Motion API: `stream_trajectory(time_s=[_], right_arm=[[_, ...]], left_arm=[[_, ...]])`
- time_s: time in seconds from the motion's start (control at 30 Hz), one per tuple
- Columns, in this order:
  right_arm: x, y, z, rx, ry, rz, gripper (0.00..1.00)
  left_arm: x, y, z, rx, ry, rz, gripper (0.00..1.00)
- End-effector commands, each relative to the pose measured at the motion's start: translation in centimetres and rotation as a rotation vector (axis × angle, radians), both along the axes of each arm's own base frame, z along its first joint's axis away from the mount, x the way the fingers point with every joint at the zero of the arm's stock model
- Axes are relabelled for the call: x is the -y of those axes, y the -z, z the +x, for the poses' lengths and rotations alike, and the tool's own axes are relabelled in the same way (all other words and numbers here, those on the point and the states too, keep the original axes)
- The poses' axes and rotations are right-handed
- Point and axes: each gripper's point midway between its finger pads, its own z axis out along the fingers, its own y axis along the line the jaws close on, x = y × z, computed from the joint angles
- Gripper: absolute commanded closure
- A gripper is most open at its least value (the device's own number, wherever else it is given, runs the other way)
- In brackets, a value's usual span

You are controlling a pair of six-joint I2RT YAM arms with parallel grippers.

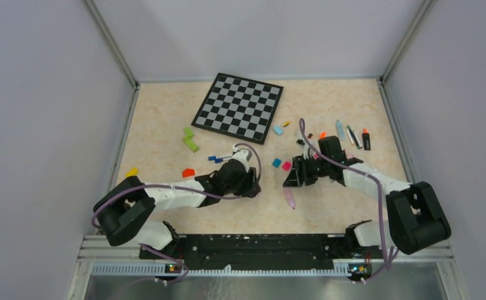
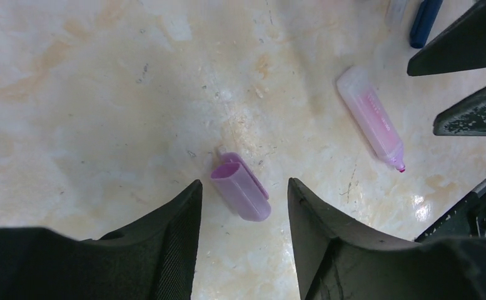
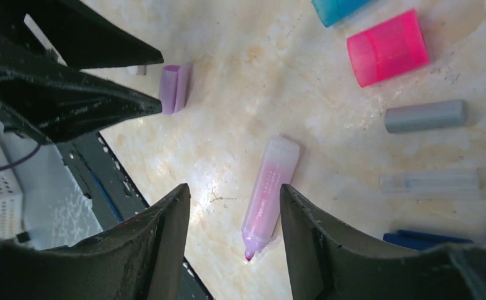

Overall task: Open the pen caps
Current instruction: Place the pen cap at the center of the board, then pick up the pen from the center of the board.

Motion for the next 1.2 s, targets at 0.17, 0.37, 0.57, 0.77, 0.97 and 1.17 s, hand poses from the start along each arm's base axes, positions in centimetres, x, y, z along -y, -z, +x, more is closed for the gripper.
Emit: stream_trajectory(time_s=[0.17, 0.37, 0.57, 0.77, 0.97, 1.17], right_arm=[[3.2, -7.8, 1.0, 0.417, -0.14, 0.129, 0.47], [7.7, -9.2, 2.5, 0.546, -0.072, 0.081, 0.45], [11.3, -9.4, 4.1, 0.579, 0.034, 0.008, 0.44], [11.7, -9.2, 4.3, 0.583, 0.041, -0.007, 0.44], [12.0, -9.0, 4.5, 0.58, 0.037, -0.026, 0.44], [12.3, -8.7, 4.6, 0.58, 0.038, -0.049, 0.44]], left_arm=[[-2.3, -7.5, 3.2, 0.287, -0.058, 0.028, 0.26], [-5.5, -10.6, 5.2, 0.469, -0.118, 0.066, 0.01], [-8.8, -10.4, 8.4, 0.413, -0.102, 0.088, 0.01], [-9.9, -8.8, 11.6, 0.372, 0.124, 0.352, 0.01], [-11.0, -4.7, 15.5, 0.267, 0.284, 0.655, 0.08], [-10.0, -2.9, 17.8, 0.217, 0.393, 0.676, 0.3]])
